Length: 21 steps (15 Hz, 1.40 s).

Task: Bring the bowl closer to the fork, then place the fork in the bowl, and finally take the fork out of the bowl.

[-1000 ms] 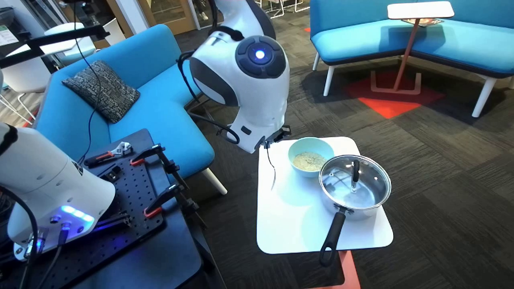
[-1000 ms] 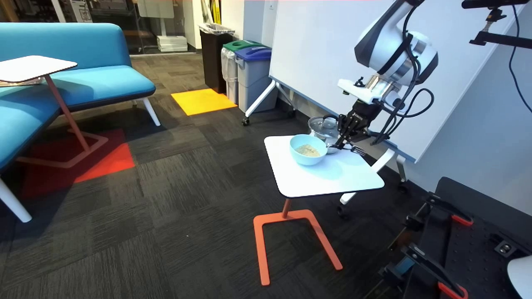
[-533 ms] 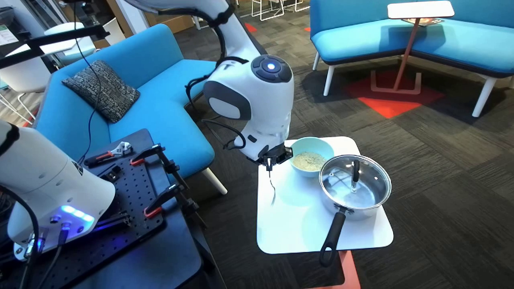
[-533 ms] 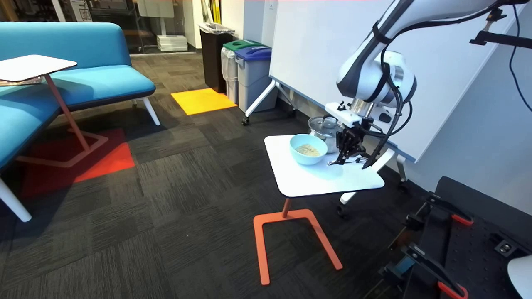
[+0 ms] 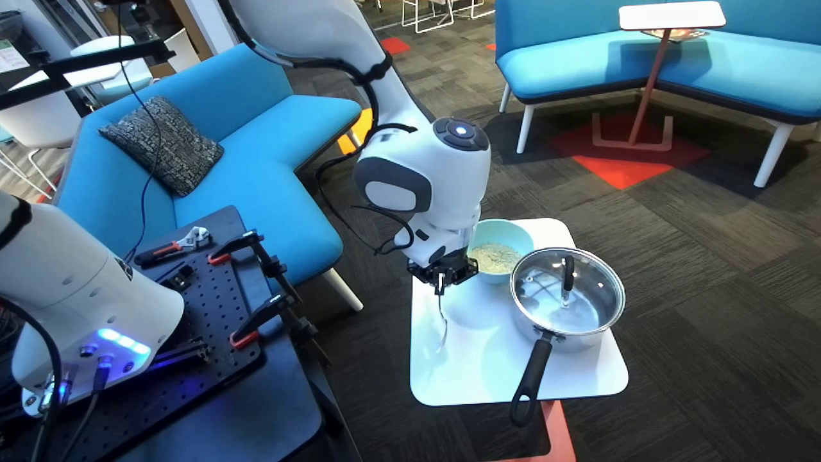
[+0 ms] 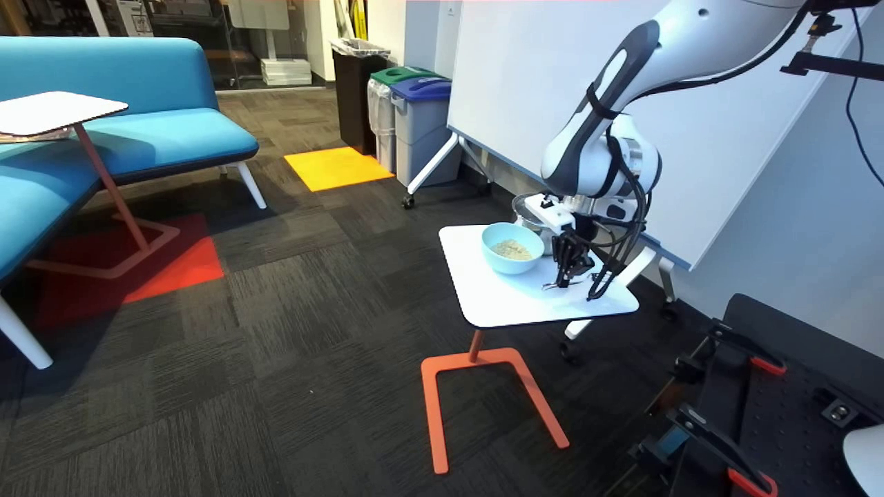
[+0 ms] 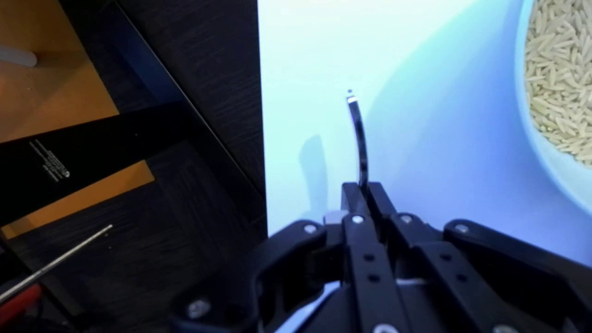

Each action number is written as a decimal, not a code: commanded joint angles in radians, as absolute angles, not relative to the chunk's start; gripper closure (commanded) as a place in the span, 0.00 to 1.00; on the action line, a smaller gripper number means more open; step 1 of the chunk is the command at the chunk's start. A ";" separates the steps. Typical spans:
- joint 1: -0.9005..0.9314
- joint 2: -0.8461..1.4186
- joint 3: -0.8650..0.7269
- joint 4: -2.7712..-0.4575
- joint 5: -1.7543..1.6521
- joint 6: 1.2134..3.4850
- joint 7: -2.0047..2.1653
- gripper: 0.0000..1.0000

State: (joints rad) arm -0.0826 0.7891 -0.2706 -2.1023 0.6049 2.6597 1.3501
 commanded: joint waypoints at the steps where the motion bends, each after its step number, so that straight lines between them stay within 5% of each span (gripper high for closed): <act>1: -0.084 0.824 -0.273 -2.049 0.552 2.668 1.425 0.62; 9: -0.088 0.766 -0.275 -2.074 0.477 2.651 1.491 0.02; 21: -0.166 0.384 -0.250 -2.363 0.479 2.766 1.348 0.00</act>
State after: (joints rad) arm -0.1158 0.5279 -0.2902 -2.2509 0.4593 2.7226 1.4136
